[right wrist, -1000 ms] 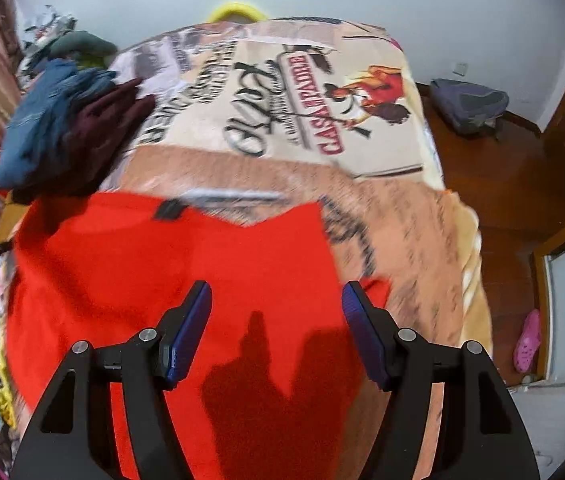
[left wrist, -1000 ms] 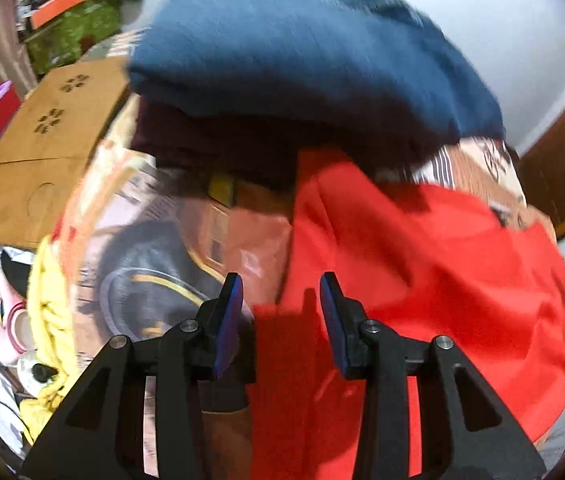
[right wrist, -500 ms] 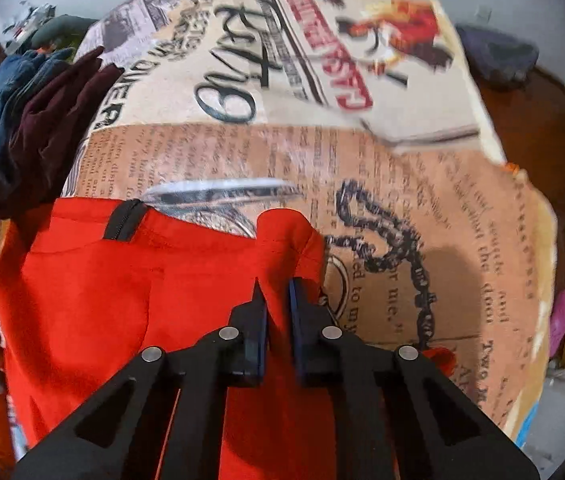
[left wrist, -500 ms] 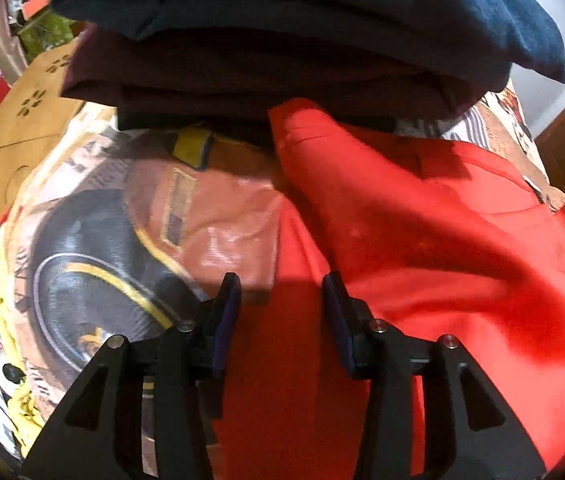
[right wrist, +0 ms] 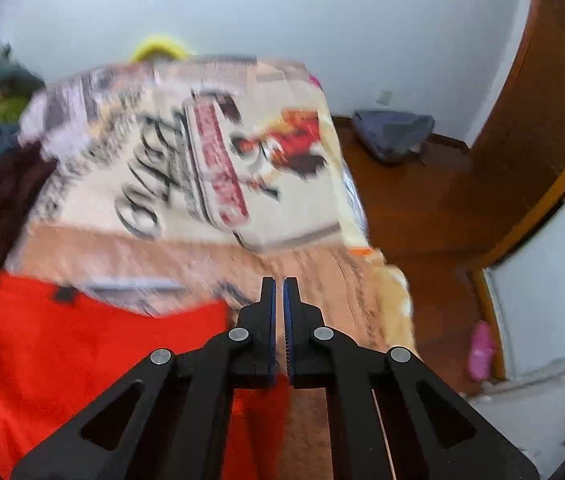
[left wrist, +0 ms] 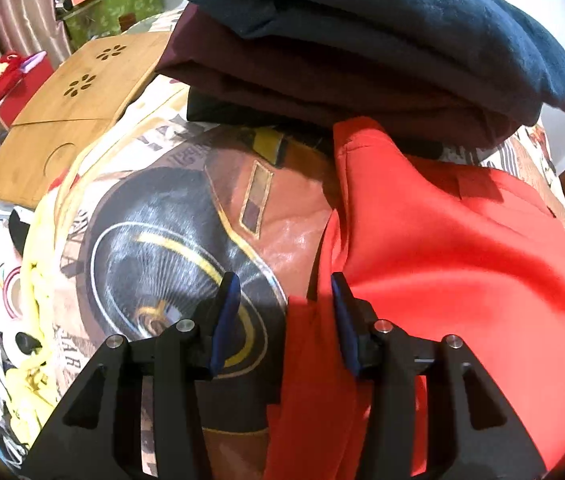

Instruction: Fold large clothes

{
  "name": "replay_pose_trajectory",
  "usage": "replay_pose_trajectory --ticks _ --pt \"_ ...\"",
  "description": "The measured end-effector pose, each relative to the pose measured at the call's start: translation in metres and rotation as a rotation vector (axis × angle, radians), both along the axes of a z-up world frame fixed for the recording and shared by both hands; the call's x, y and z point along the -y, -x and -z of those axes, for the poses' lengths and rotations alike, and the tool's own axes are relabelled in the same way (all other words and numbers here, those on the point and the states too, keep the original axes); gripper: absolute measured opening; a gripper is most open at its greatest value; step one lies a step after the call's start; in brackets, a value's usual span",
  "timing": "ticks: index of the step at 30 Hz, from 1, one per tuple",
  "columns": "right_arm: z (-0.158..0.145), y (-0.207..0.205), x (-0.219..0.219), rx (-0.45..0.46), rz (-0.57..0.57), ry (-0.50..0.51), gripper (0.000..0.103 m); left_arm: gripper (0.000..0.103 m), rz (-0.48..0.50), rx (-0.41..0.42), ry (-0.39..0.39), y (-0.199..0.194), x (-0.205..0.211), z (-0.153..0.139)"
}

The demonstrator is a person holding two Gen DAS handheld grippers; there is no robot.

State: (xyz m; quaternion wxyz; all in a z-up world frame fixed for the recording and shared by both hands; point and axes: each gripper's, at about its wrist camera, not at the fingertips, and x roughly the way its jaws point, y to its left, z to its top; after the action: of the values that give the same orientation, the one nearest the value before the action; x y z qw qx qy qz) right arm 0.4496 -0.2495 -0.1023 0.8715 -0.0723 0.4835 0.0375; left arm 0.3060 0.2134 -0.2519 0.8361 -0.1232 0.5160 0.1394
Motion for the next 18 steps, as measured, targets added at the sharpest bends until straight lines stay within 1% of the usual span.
replay_pose_trajectory --ticks 2,5,7,9,10,11,12,13,14,16,18 --pt "0.009 0.009 -0.002 -0.061 -0.034 -0.020 0.003 0.046 0.013 -0.006 -0.027 0.001 0.007 -0.004" --pt "0.002 0.028 -0.013 -0.082 -0.110 -0.051 0.004 0.046 0.053 -0.010 -0.070 0.006 0.018 -0.014" --pt "-0.007 0.040 -0.026 -0.093 -0.156 -0.064 0.004 0.046 0.079 -0.012 -0.070 0.011 0.024 -0.021" --pt "-0.015 0.052 -0.038 -0.119 -0.202 -0.104 0.007 0.046 0.119 -0.002 -0.053 0.018 0.032 -0.029" --pt "-0.018 0.058 -0.045 -0.128 -0.225 -0.127 0.011 0.046 0.145 0.006 -0.044 0.023 0.038 -0.035" --pt "-0.023 0.068 -0.056 -0.135 -0.262 -0.154 0.021 0.046 0.166 0.012 -0.035 0.025 0.044 -0.039" --pt "-0.024 0.076 -0.063 -0.135 -0.286 -0.165 0.028 0.046 0.186 0.019 -0.027 0.027 0.044 -0.040" --pt "-0.028 0.087 -0.074 -0.128 -0.323 -0.176 0.045 0.046 0.208 0.025 -0.018 0.031 0.052 -0.044" --pt "-0.030 0.100 -0.086 -0.115 -0.358 -0.180 0.058 0.046 0.233 0.032 -0.006 0.034 0.060 -0.047" --pt "-0.029 0.118 -0.105 -0.093 -0.418 -0.189 0.066 0.047 0.279 0.043 0.021 0.039 0.076 -0.052" --pt "-0.025 0.140 -0.129 -0.103 -0.492 -0.184 0.067 0.055 0.322 0.044 0.052 0.047 0.094 -0.054"
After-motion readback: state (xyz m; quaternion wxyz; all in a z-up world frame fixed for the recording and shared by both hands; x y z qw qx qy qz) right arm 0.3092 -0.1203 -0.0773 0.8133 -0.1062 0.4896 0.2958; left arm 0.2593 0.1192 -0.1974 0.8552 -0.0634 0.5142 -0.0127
